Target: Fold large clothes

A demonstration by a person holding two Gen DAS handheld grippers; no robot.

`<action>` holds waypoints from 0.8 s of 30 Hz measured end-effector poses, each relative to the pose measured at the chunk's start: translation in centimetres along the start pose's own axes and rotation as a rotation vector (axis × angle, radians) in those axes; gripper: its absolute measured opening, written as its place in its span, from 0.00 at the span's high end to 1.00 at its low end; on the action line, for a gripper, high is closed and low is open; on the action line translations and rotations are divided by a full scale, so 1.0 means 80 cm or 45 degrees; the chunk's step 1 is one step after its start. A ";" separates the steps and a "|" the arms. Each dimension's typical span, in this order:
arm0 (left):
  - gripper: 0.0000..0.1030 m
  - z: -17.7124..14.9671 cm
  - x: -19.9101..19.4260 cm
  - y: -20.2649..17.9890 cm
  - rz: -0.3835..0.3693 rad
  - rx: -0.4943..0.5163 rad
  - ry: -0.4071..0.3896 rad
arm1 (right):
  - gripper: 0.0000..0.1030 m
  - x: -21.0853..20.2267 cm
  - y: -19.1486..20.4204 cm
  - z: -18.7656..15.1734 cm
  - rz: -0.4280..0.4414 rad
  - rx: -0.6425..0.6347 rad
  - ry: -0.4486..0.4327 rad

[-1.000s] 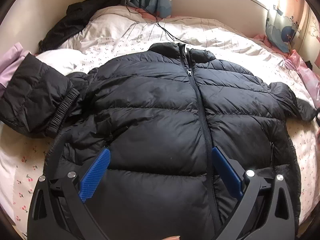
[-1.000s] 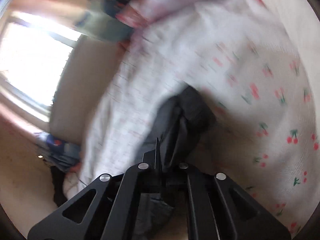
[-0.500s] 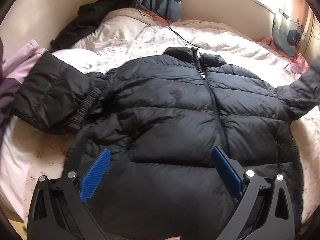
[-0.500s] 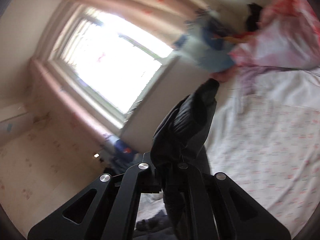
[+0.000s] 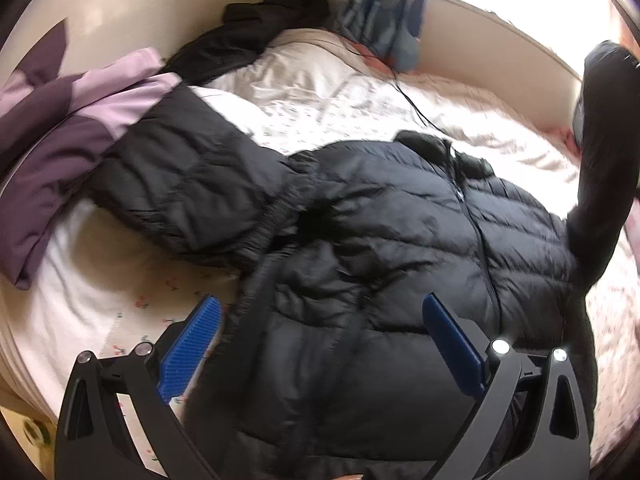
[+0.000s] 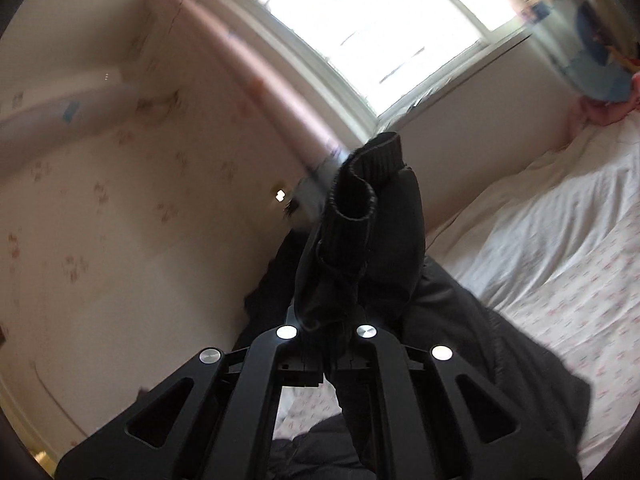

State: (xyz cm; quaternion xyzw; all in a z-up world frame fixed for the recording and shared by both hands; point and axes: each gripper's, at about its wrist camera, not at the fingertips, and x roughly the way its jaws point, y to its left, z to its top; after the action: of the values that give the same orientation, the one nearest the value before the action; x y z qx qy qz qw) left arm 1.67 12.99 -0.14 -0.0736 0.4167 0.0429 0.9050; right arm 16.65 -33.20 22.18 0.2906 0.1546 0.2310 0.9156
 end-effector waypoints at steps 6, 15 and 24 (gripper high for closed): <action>0.06 0.006 -0.009 0.054 0.004 -0.132 -0.011 | 0.97 0.137 0.047 -0.155 -0.044 -0.119 0.334; 0.06 0.006 -0.003 0.078 -0.015 -0.203 0.011 | 0.68 0.268 0.011 -0.386 -0.124 -0.099 1.070; 0.06 0.005 0.007 0.064 -0.034 -0.184 0.037 | 0.11 0.241 0.047 -0.341 0.202 0.081 0.850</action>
State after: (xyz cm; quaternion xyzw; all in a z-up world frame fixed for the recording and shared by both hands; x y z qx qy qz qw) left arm 1.59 18.14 -0.81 -0.1450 0.4245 0.0599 0.8917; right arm 20.32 -7.99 0.20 0.2383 0.4298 0.3789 0.7842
